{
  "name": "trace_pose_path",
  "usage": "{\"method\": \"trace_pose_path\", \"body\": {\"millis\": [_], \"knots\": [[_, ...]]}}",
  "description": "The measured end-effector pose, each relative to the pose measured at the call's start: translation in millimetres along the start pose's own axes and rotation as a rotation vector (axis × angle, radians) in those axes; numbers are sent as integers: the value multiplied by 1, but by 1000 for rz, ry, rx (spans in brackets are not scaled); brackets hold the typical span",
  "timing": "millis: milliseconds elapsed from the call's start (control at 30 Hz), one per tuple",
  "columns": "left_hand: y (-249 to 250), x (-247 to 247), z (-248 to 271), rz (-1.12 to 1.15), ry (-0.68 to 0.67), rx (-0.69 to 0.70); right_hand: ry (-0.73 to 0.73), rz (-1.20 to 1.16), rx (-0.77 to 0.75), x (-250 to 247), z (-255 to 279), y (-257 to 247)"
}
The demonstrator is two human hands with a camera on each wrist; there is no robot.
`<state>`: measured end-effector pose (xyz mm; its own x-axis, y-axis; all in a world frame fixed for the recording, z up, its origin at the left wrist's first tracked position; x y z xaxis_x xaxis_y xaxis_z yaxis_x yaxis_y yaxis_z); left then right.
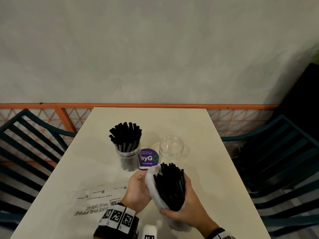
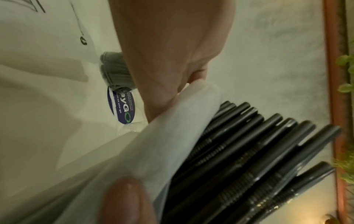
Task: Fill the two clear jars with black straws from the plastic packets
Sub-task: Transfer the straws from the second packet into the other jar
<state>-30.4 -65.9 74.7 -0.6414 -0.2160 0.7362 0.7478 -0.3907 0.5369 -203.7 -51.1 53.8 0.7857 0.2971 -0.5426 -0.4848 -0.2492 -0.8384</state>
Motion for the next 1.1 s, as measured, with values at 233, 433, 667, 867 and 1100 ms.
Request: {"method": "trace_pose_path", "body": {"millis": [233, 433, 667, 867, 1100], "knots": [[5, -6, -2, -340, 54, 76, 86, 48, 17, 0, 3, 16], [0, -4, 1, -496, 6, 158, -34, -39, 40, -4, 3, 20], [4, -1, 4, -580, -47, 64, -32, -103, 79, -11, 3, 28], [8, 8, 13, -987, -268, 36, -125, -80, 86, -11, -7, 24], [2, -3, 9, -628, -104, 64, -285, 94, 95, -15, -20, 15]]}}
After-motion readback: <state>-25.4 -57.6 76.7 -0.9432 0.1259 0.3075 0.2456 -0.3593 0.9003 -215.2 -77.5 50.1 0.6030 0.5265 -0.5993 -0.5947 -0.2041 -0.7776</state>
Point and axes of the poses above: each hand's wrist, its own z-axis away from the middle knuckle, its own x-axis out of the palm, y = z × x, the point moved 1 cm from there along -z, towards the middle knuckle, and after that the axes turned 11 degrees about z, right-handed, at the moved point
